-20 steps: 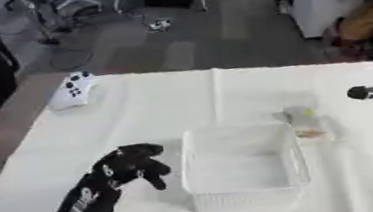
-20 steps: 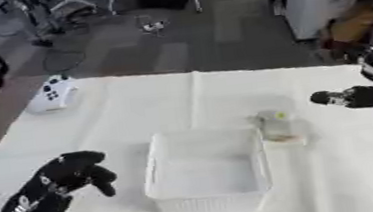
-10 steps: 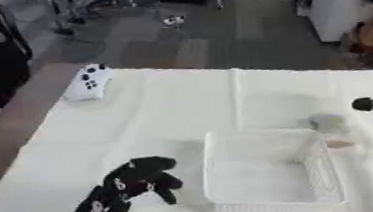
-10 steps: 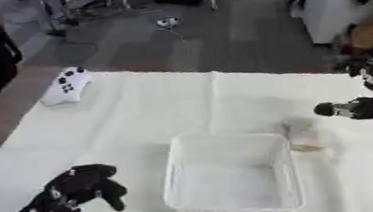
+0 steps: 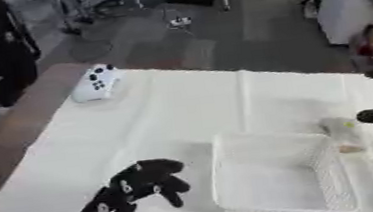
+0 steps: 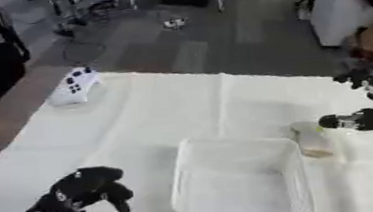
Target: Pick up objects on the table and place them in the box.
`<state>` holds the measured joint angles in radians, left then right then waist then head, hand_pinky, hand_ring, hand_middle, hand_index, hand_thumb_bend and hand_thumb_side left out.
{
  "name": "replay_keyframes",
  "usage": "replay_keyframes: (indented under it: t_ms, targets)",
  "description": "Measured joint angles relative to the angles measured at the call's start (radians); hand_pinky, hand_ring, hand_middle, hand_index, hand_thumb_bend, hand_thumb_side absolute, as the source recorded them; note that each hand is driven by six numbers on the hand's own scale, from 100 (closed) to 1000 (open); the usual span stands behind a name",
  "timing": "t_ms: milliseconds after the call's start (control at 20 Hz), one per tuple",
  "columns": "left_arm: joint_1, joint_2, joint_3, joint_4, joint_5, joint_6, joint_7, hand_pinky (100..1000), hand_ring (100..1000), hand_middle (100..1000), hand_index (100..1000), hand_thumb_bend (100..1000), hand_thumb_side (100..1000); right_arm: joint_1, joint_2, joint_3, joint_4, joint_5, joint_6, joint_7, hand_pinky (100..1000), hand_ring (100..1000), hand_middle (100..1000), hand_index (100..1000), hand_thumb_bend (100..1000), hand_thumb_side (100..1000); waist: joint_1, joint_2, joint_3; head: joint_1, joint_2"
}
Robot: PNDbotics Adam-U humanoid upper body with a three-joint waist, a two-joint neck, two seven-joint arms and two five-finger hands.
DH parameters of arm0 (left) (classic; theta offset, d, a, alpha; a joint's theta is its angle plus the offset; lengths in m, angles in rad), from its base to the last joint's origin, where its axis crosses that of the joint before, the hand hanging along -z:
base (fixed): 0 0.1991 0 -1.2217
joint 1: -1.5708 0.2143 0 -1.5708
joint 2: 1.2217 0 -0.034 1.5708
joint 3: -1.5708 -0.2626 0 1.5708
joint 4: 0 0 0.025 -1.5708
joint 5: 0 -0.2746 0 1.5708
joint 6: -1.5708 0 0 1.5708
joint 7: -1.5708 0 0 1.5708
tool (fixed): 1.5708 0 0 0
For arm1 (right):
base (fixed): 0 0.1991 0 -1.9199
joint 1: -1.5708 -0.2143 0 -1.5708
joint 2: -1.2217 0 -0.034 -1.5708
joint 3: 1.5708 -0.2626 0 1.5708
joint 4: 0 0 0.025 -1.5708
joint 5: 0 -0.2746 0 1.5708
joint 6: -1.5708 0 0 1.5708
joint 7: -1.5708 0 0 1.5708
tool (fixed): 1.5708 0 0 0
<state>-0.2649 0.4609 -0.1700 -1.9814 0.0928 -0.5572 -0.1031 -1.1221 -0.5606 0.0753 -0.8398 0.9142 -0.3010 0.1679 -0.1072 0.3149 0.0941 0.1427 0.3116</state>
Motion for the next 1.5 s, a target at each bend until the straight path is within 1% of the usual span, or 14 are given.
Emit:
replay_keyframes:
  t_ms: [200, 450, 750, 850, 1300, 1500]
  targets:
    - [-0.011, 0.002, -0.005, 0.0, 0.006, 0.0, -0.008, 521, 709, 811, 888, 585, 785, 0.013, -0.003, -0.014, 0.018, -0.009, -0.033, 0.014, 756, 772, 836, 990, 944, 1000, -0.003, 0.007, 0.005, 0.008, -0.019]
    - [-0.011, 0.008, -0.005, 0.0, 0.007, 0.002, -0.013, 522, 710, 811, 888, 581, 787, 0.023, -0.003, -0.022, 0.03, -0.02, -0.066, 0.027, 751, 766, 832, 1000, 952, 1000, -0.004, 0.01, 0.006, 0.008, -0.024]
    - [-0.011, 0.008, -0.005, 0.0, 0.007, 0.001, -0.015, 523, 710, 811, 888, 579, 787, 0.03, -0.003, -0.022, 0.029, -0.078, -0.153, 0.056, 741, 757, 824, 1000, 955, 1000, -0.004, 0.011, 0.001, 0.009, -0.024]
    - [-0.011, 0.008, -0.005, 0.0, 0.007, 0.0, -0.016, 523, 710, 811, 888, 579, 787, 0.031, -0.004, -0.022, 0.029, -0.094, -0.169, 0.064, 741, 757, 825, 1000, 955, 1000, -0.004, 0.011, 0.001, 0.014, -0.024]
    - [-0.02, 0.008, -0.011, 0.0, 0.011, -0.001, -0.018, 524, 711, 812, 888, 574, 790, 0.034, -0.004, -0.021, 0.029, -0.101, -0.19, 0.075, 754, 759, 827, 1000, 961, 1000, -0.006, 0.015, 0.011, 0.018, -0.027]
    - [-0.02, 0.008, -0.014, 0.0, 0.014, 0.002, -0.026, 524, 712, 813, 888, 570, 794, 0.028, -0.003, -0.021, 0.029, -0.09, -0.197, 0.083, 758, 762, 828, 1000, 956, 1000, -0.011, 0.019, 0.015, 0.03, -0.027]
